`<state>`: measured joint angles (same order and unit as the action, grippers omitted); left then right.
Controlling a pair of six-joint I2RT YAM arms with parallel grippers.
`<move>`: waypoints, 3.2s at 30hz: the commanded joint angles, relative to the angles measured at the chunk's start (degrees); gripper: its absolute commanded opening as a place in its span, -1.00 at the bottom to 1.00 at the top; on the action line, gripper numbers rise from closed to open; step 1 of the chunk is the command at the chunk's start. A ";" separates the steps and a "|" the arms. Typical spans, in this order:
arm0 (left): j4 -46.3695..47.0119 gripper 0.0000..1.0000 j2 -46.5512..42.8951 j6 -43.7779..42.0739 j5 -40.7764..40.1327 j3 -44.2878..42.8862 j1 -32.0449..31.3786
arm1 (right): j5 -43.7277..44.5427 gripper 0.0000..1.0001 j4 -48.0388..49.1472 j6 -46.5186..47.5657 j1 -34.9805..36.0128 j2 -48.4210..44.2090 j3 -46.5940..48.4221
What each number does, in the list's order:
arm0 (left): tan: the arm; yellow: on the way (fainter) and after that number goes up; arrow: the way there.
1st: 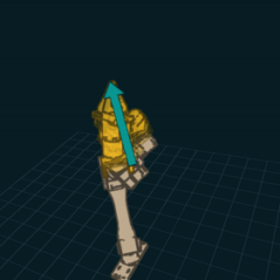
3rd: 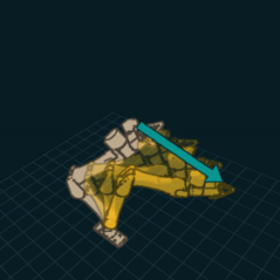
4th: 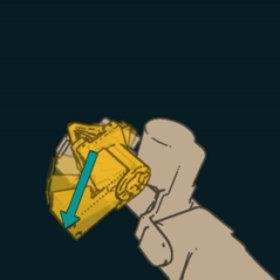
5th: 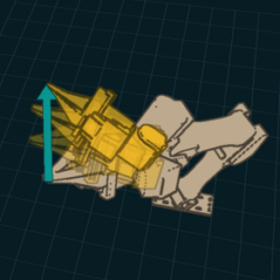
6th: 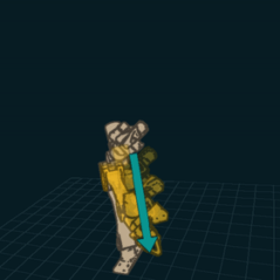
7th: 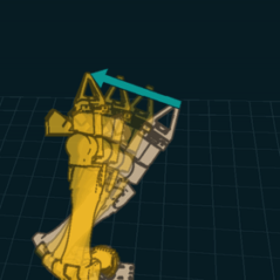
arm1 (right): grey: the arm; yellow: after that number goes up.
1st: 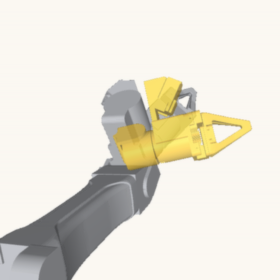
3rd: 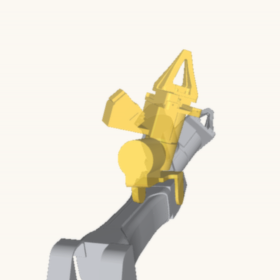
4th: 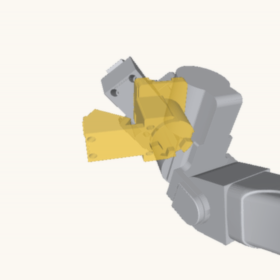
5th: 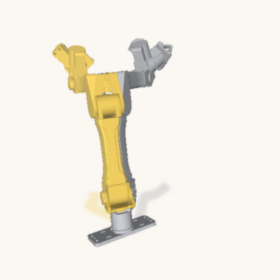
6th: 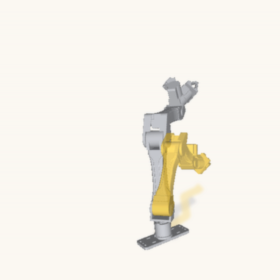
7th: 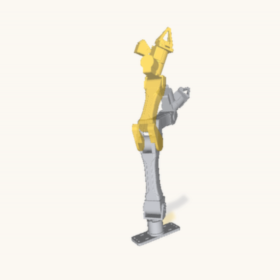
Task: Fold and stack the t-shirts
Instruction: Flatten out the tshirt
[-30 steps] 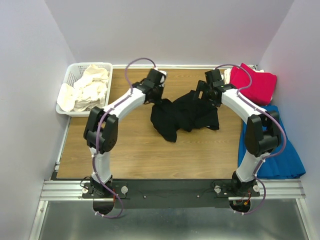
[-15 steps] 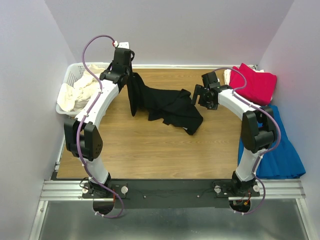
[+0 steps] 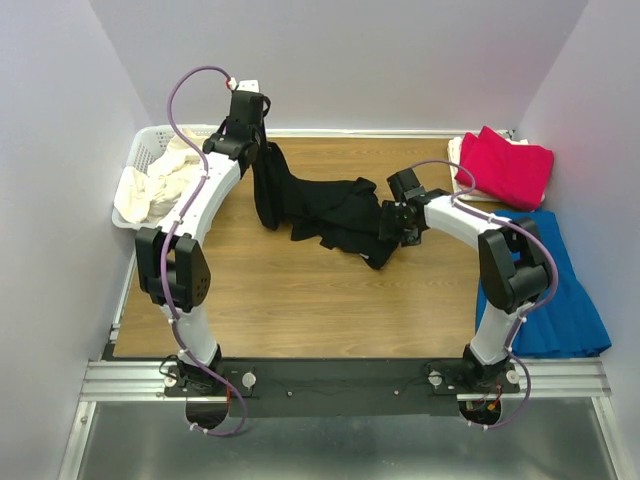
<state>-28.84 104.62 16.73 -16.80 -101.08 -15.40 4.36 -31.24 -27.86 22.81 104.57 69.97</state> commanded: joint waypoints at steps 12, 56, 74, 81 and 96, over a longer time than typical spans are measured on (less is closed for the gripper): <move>0.54 -1.00 -0.46 -0.38 1.07 -2.02 2.91 | 3.28 -0.99 -1.10 -0.09 1.01 2.22 1.74; 4.06 -1.00 -45.90 -3.28 27.78 12.74 12.32 | 38.01 -0.99 5.49 20.39 -1.19 -37.16 30.04; 18.29 -1.00 -26.24 1.28 27.10 31.46 11.71 | 31.33 -0.99 16.21 12.84 -4.08 -5.99 20.90; 19.61 -1.00 -4.29 3.39 19.80 25.68 11.71 | 26.84 -0.99 16.48 12.39 -7.86 14.33 30.91; 16.19 -1.00 14.90 4.10 11.70 -1.48 11.79 | 20.52 -0.99 15.07 14.06 -15.07 29.54 49.81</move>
<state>-12.91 116.92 21.02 -0.95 -98.15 -3.86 26.28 -16.64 -14.48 8.64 130.15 116.27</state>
